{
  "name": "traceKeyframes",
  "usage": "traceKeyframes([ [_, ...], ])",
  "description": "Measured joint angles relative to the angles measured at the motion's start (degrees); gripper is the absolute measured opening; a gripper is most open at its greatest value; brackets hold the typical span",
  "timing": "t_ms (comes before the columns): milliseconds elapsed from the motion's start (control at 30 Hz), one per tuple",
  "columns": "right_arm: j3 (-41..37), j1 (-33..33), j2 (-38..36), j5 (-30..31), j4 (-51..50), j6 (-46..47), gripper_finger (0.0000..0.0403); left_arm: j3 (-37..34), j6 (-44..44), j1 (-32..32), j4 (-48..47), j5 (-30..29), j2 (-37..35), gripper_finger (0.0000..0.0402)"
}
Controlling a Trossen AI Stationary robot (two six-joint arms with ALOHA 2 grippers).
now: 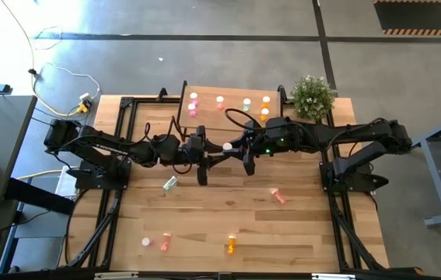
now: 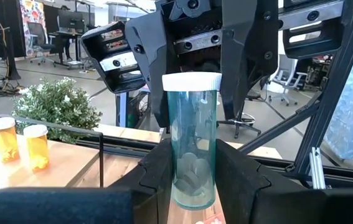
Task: Pick and place medicine bottles onto shelf by color
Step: Put the bottom blue pill bottle aligned with the other blue pill bottle on the shelf
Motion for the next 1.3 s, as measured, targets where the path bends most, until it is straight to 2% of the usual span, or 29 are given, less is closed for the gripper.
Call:
traceKeyframes([
  [167,0.0,0.0,0.0,1.3,-0.1,0.2,0.0106,0.0,0.1,0.2,0.0,0.0,0.0,0.0108],
  [533,0.0,0.0,0.0,7.8,-2.7,1.4,0.0105,0.0,0.3,3.1,-5.0,0.5,0.0,0.0194],
  [800,0.0,-0.1,-1.4,20.6,-5.8,1.7,0.0105,0.0,0.4,6.6,-8.8,2.2,-1.9,0.0209],
  [933,0.0,-0.8,-3.5,28.2,-7.4,1.6,0.0105,0.0,3.5,8.0,-9.5,2.2,-3.5,0.0209],
  [1133,0.0,-2.5,-7.7,41.0,-7.8,-3.3,0.0105,0.0,5.2,9.8,-11.4,2.2,-6.2,0.0209],
  [1300,0.0,-4.4,-10.8,47.9,-8.1,-7.2,0.0105,0.0,6.0,11.4,-14.6,2.3,-8.9,0.0209],
])
